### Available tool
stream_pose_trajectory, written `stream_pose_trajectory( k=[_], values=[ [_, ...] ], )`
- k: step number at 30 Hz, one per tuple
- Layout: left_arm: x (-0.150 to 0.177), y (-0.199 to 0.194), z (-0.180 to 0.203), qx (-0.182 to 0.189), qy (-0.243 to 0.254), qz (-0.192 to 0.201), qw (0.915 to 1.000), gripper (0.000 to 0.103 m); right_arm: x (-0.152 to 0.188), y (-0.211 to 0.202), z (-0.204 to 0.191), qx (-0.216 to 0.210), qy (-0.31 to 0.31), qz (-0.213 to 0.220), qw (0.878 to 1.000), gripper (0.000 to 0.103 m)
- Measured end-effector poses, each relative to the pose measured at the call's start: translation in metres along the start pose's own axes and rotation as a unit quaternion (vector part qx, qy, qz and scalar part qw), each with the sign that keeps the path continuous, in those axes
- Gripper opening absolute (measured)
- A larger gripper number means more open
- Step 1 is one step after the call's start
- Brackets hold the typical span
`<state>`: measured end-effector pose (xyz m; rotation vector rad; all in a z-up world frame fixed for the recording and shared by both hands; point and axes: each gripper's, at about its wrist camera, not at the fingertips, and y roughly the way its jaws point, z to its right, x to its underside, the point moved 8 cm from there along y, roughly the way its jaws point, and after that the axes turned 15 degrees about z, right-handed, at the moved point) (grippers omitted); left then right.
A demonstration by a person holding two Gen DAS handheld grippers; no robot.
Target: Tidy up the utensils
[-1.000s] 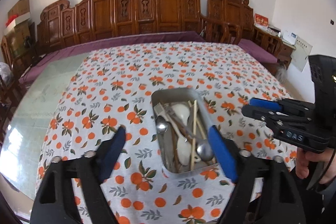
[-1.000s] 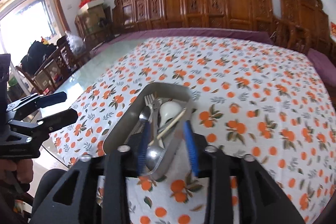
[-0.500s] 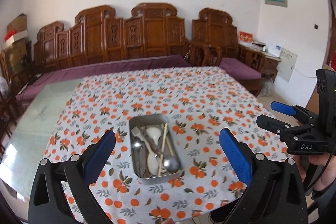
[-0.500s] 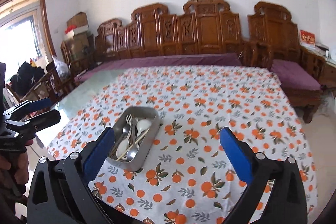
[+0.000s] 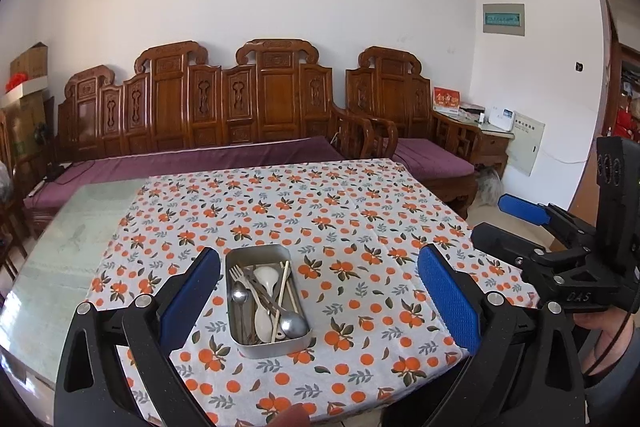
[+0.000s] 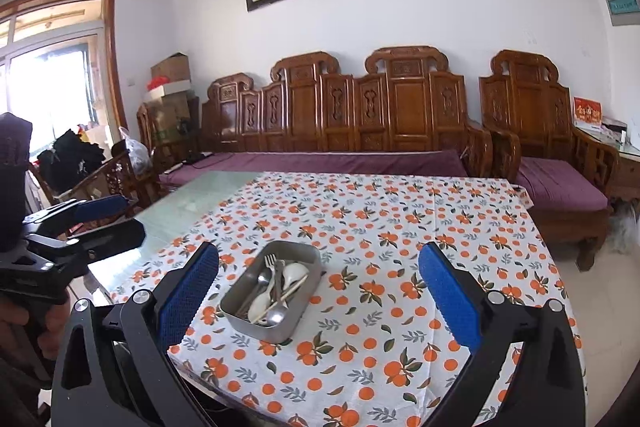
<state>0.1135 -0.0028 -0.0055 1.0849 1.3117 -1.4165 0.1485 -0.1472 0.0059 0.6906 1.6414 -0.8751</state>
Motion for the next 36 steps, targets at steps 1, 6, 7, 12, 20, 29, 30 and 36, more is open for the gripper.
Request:
stream_pose_trajectory(
  k=[1,6,7,12,20,29,30,36],
  values=[
    [0.0003,-0.0011,0.0005,0.000,0.000,-0.001,1.0000,0.095,-0.0011,-0.0020,-0.0017,-0.002,-0.001,0.002,1.000,0.101],
    [-0.0005,-0.0031,0.0028,0.000,0.008,0.005,1.0000,0.095,-0.0025,-0.0094,-0.0083,-0.005,-0.008,0.008,1.000,0.101],
    [-0.0004,-0.0035,0.0035,0.001,0.009,0.006,0.9999,0.095,-0.0018,-0.0096,-0.0084,-0.006,-0.008,0.007,1.000,0.101],
    [0.0015,-0.0039,0.0040,0.002,0.007,0.009,0.9999,0.095,-0.0025,-0.0114,-0.0095,-0.005,-0.010,0.006,1.000,0.101],
    [0.0012,-0.0051,0.0028,0.000,0.004,0.012,0.9999,0.095,-0.0046,-0.0092,-0.0066,-0.002,-0.004,0.008,1.000,0.101],
    [0.0017,-0.0052,0.0007,-0.004,-0.001,0.013,0.9999,0.095,-0.0049,-0.0088,-0.0074,-0.002,-0.002,0.010,1.000,0.101],
    [0.0014,-0.0049,0.0007,-0.004,-0.001,0.013,0.9999,0.095,-0.0050,-0.0089,-0.0074,-0.002,-0.002,0.010,1.000,0.101],
    [0.0013,-0.0051,0.0006,-0.004,0.000,0.014,0.9999,0.095,-0.0047,-0.0086,-0.0075,-0.001,-0.001,0.012,1.000,0.101]
  ],
)
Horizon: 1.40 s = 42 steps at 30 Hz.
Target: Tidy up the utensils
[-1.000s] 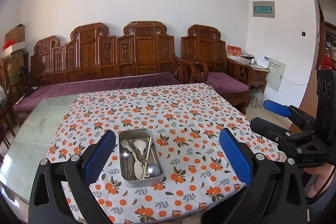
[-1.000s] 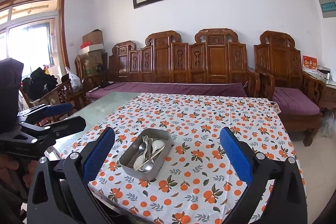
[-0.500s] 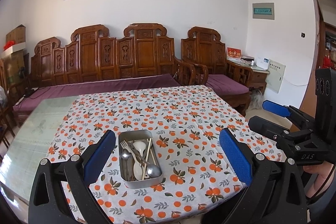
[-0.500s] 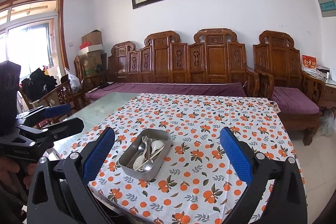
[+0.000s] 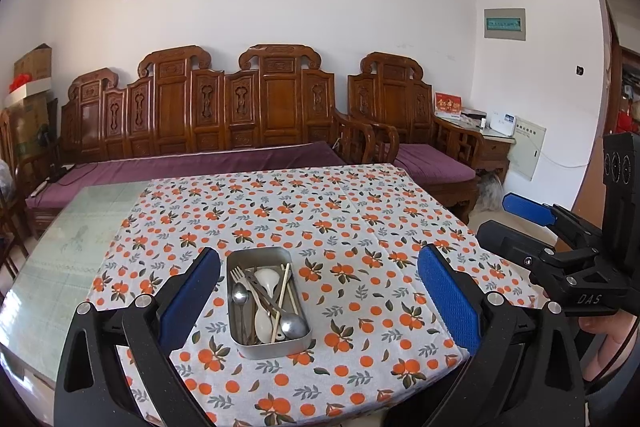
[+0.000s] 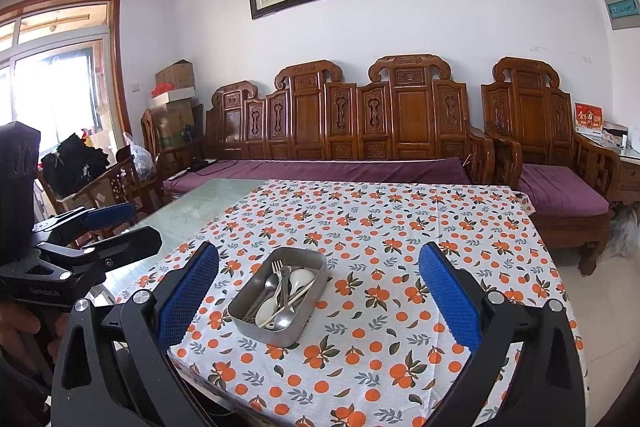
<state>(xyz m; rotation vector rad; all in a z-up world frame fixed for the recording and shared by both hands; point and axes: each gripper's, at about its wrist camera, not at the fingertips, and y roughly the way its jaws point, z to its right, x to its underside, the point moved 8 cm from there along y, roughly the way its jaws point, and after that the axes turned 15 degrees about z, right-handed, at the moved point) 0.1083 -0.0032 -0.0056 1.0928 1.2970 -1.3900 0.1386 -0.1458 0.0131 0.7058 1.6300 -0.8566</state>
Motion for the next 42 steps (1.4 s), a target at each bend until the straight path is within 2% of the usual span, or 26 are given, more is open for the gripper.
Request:
stream_pose_trajectory(
  k=[42],
  values=[
    [0.0012,-0.0017,0.0019,0.003,-0.005,-0.002,1.0000,0.095,0.0028,0.0025,-0.0002,-0.001,0.005,-0.002,1.000,0.101]
  ],
)
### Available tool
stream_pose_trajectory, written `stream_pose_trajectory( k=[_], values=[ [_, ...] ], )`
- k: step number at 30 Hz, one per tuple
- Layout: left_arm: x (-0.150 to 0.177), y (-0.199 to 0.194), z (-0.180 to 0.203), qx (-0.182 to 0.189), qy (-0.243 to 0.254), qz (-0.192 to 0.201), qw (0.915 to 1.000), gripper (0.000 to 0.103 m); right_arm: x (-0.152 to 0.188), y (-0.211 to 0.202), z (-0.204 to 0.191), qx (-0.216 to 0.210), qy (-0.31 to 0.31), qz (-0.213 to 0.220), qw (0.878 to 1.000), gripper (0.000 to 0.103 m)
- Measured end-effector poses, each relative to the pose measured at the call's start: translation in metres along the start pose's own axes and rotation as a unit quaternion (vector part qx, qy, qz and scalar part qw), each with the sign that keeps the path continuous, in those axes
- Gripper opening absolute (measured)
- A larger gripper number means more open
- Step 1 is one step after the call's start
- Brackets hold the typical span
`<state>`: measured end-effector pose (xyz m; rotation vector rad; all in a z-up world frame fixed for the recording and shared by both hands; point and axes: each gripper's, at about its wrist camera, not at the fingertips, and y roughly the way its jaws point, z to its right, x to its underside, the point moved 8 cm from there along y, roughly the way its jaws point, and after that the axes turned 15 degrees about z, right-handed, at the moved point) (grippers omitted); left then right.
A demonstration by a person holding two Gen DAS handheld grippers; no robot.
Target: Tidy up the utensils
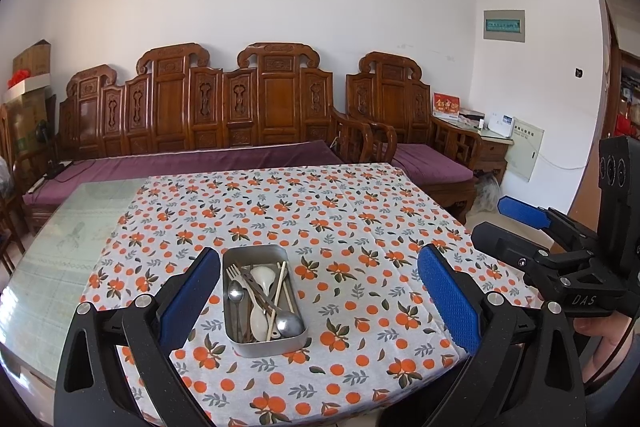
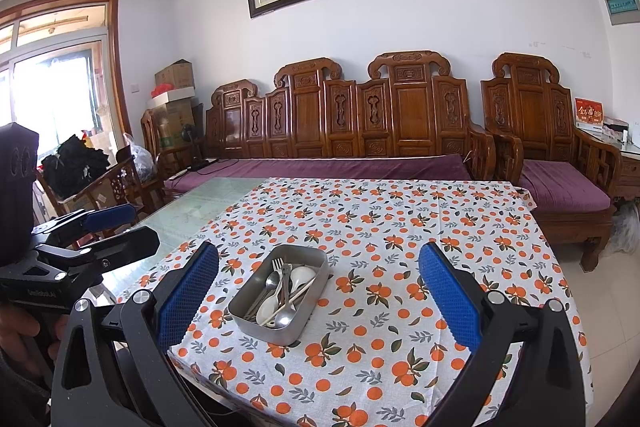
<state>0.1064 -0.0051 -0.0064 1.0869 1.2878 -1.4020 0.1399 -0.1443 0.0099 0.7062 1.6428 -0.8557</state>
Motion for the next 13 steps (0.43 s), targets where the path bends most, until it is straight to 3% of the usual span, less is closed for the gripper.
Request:
stream_pose_trajectory(
  k=[13],
  values=[
    [-0.0012,0.0016,0.0027,0.001,0.000,-0.001,1.0000,0.095,0.0010,0.0004,0.0005,0.000,0.000,0.000,1.000,0.101]
  ],
)
